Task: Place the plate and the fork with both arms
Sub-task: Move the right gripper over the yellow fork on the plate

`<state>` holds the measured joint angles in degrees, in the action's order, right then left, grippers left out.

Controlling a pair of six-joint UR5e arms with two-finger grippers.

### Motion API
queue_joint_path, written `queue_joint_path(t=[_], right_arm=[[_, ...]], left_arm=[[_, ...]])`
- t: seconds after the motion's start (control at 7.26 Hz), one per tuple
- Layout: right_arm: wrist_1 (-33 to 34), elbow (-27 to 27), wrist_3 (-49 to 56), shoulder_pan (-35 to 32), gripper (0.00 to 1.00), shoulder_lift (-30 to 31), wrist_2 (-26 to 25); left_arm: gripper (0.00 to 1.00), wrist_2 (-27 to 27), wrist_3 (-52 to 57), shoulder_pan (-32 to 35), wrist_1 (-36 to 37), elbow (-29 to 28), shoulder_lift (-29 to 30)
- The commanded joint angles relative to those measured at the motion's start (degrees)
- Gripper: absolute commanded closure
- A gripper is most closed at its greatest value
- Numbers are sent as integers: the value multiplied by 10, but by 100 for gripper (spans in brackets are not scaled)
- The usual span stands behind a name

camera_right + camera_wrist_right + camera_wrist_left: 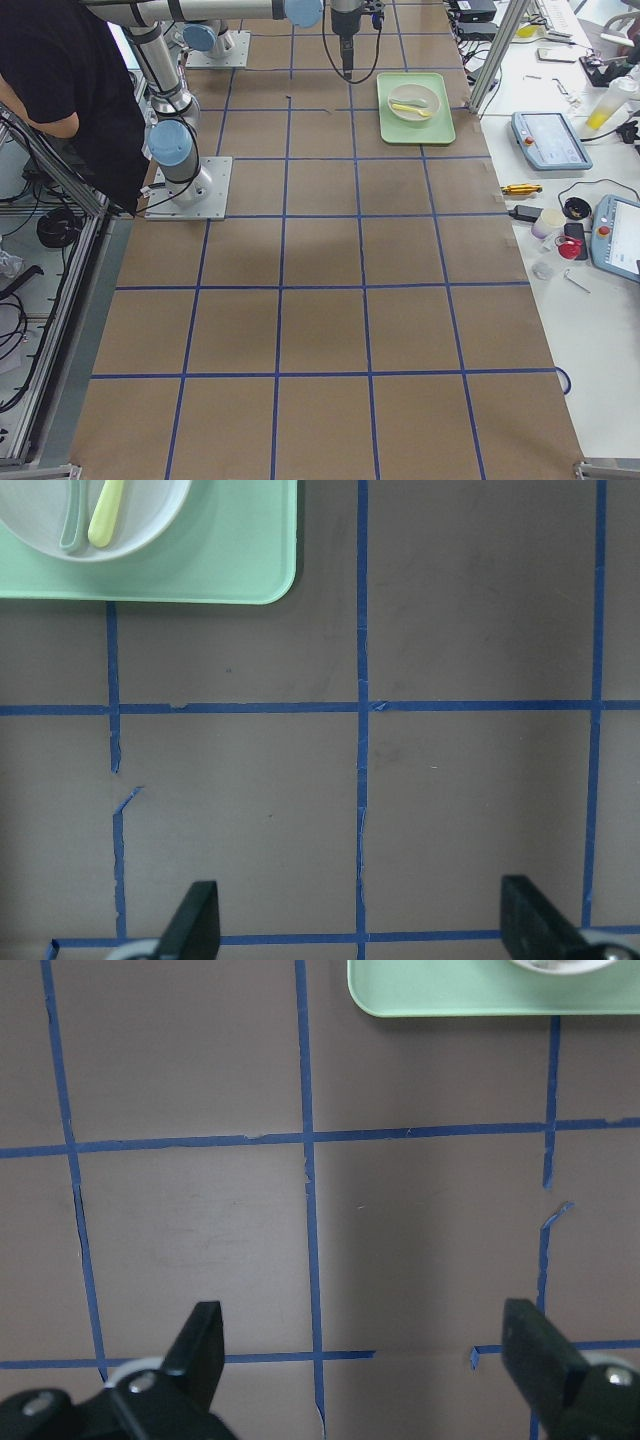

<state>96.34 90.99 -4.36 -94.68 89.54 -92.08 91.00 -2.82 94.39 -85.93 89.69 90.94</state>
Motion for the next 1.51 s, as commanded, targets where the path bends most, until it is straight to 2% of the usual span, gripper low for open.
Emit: queue_joint_path(t=[0.0, 0.14, 0.28, 0.41, 0.69, 0.96, 1.24, 1.38], right_arm=[[58, 5, -9, -6, 0, -25, 4], [100, 13, -27, -13, 0, -51, 5], [186, 10, -42, -28, 0, -99, 3], [195, -7, -40, -47, 0, -156, 1], [159, -141, -40, -62, 0, -279, 2], [140, -242, -48, -77, 0, -377, 3], [140, -297, -119, -79, 0, -440, 3], [147, -324, -193, -79, 0, -470, 3]], left_arm=[[0, 2, -1, 2, 0, 5, -1], [0, 2, -1, 2, 0, 6, -1], [0, 2, -1, 2, 0, 7, 0], [0, 2, -1, 2, 0, 10, 0], [0, 6, -1, 2, 0, 24, -4], [0, 6, 1, 2, 0, 27, -3], [0, 6, 4, 3, 0, 33, -7], [0, 7, 4, 3, 0, 42, -10]])
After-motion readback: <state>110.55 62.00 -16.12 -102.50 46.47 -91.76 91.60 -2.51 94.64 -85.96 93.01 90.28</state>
